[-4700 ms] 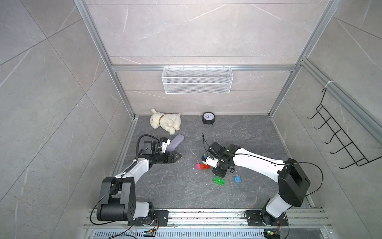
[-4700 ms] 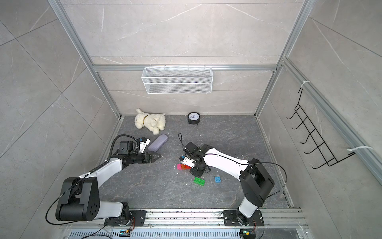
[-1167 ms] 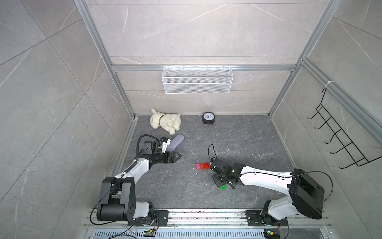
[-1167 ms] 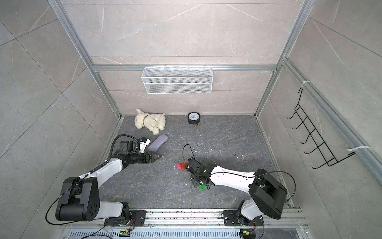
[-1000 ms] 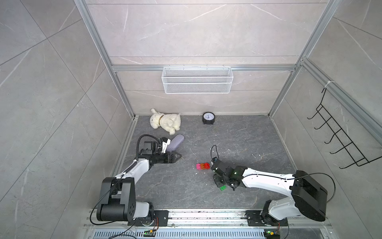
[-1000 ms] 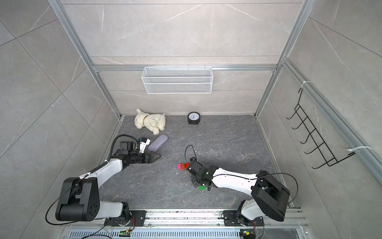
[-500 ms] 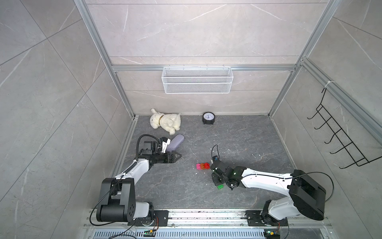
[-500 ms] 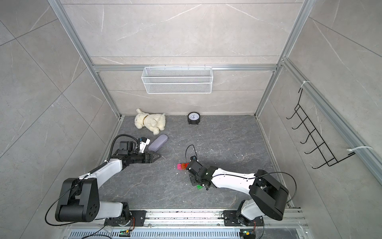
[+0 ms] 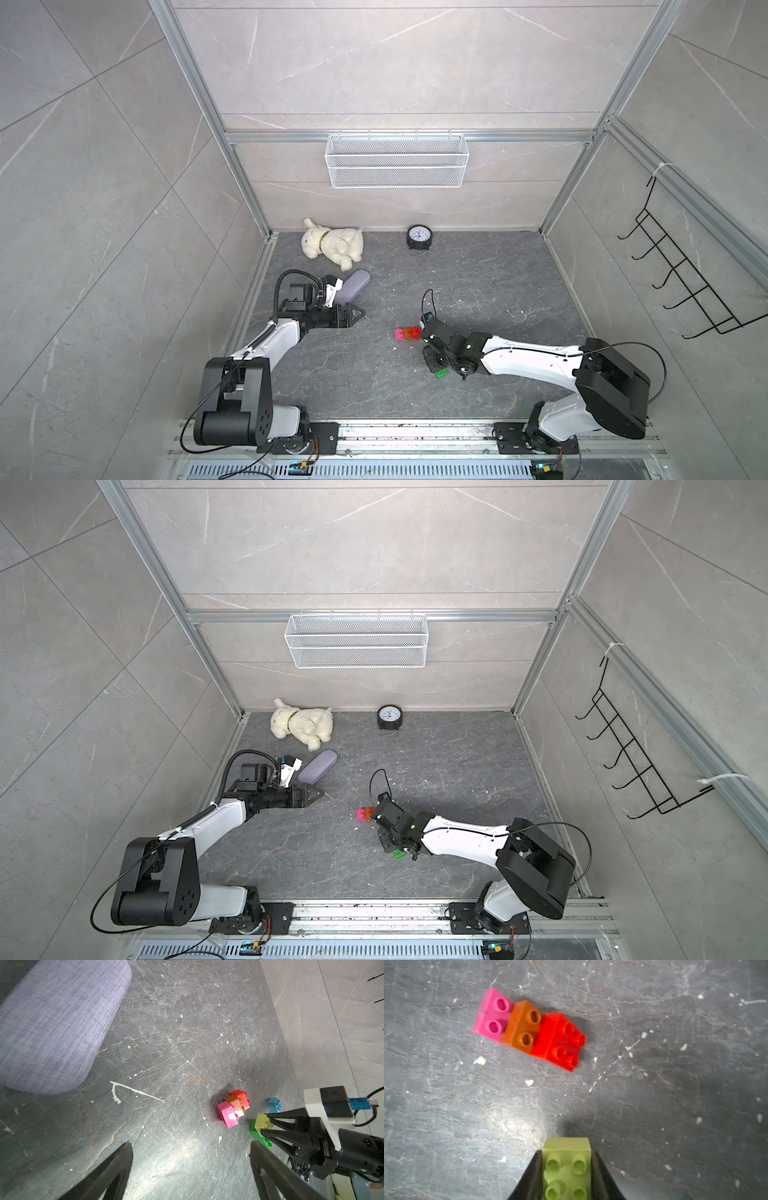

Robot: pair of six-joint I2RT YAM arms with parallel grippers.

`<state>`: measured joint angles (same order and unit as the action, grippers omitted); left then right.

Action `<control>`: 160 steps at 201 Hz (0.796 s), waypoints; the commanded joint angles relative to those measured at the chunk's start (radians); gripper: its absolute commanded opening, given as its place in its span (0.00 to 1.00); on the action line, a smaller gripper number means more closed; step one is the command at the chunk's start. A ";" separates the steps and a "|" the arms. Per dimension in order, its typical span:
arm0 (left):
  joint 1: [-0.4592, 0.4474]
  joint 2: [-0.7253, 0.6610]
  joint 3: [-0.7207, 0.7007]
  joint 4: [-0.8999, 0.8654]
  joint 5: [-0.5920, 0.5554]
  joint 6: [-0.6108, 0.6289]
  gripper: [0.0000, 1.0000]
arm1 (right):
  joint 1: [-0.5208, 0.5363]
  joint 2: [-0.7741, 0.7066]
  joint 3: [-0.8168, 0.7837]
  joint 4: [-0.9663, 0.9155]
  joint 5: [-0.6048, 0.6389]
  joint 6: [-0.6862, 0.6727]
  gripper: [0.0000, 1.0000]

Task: Assemble the letter y with lego
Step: Assemble the lego brick with the lego brick, then adjust the lego brick at the center of the board.

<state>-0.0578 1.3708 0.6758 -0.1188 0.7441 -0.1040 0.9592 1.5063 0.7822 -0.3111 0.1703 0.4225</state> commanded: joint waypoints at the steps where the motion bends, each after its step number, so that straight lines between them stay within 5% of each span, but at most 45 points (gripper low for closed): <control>1: 0.004 -0.027 -0.005 0.014 0.025 0.019 0.91 | 0.005 0.059 -0.020 -0.053 -0.094 -0.129 0.06; 68: 0.004 -0.029 -0.005 0.013 0.025 0.021 0.91 | 0.004 0.068 0.005 -0.034 -0.165 -0.218 0.13; 118: 0.004 -0.029 -0.005 0.014 0.026 0.020 0.91 | 0.005 0.021 0.046 -0.072 -0.137 -0.223 0.50; 160: 0.004 -0.030 -0.006 0.014 0.025 0.019 0.91 | 0.006 -0.051 0.112 -0.137 -0.117 -0.233 0.59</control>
<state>-0.0578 1.3674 0.6754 -0.1188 0.7437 -0.1040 0.9604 1.5253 0.8383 -0.3775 0.0448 0.2024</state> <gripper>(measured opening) 0.910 0.572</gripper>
